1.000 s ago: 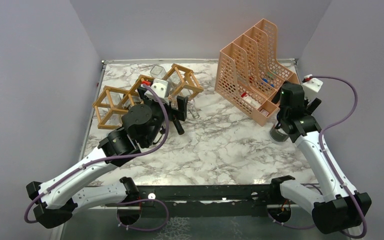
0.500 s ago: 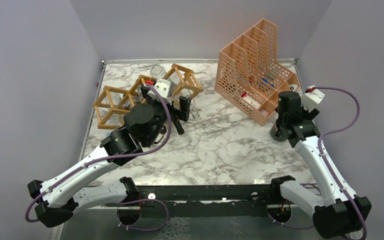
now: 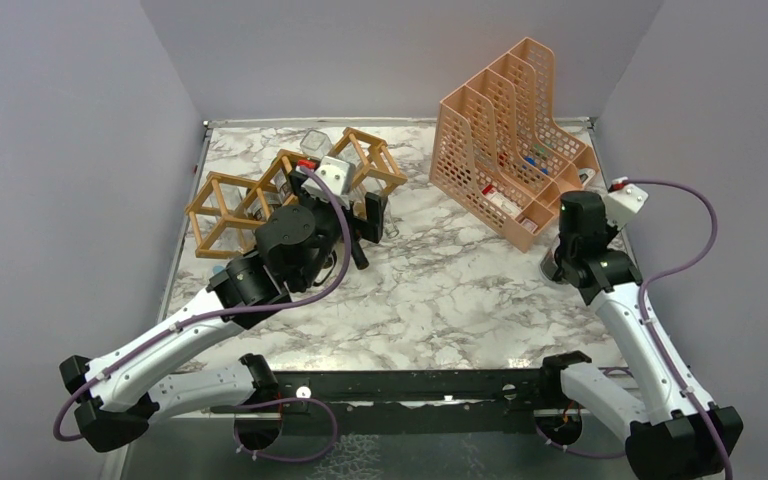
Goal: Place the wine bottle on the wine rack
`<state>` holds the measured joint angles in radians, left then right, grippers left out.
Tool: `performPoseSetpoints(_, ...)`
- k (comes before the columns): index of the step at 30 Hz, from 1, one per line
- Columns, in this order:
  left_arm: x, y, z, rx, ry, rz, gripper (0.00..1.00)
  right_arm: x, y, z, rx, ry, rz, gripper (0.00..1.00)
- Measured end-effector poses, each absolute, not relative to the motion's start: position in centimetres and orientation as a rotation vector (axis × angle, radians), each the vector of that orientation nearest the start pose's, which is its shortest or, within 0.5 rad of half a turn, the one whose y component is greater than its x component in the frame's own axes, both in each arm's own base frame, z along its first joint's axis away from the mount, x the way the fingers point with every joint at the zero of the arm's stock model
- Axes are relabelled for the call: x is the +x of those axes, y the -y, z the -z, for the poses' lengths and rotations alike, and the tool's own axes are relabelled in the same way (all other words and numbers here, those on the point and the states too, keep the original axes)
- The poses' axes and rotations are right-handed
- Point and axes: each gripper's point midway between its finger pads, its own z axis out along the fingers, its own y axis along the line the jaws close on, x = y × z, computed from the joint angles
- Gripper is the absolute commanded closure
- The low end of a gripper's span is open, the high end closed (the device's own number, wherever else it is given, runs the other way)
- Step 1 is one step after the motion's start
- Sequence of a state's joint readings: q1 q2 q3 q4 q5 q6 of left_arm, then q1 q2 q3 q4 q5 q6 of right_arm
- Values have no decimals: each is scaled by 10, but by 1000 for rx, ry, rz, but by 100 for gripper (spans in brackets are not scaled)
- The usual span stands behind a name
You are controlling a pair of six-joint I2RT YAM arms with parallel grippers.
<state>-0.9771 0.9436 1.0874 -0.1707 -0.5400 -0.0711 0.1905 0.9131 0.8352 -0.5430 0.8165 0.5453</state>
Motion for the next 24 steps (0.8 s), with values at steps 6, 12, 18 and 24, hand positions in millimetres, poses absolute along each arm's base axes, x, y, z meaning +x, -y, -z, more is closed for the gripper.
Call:
performPoseSetpoints(6,257,225,-371,310,-1581,387,1,276,34,-213,639,-1963,248,88)
performPoseSetpoints(12,265,238,-354,338,-1619,360,1,281,-11,-216,500,-2064,-11,89)
performPoseSetpoints(18,273,249,-337,362,-1660,335,1,293,-64,-216,327,-2123,-225,94)
performPoseSetpoints(24,280,254,-335,350,-1675,329,1,313,-129,-218,121,-2131,-322,94)
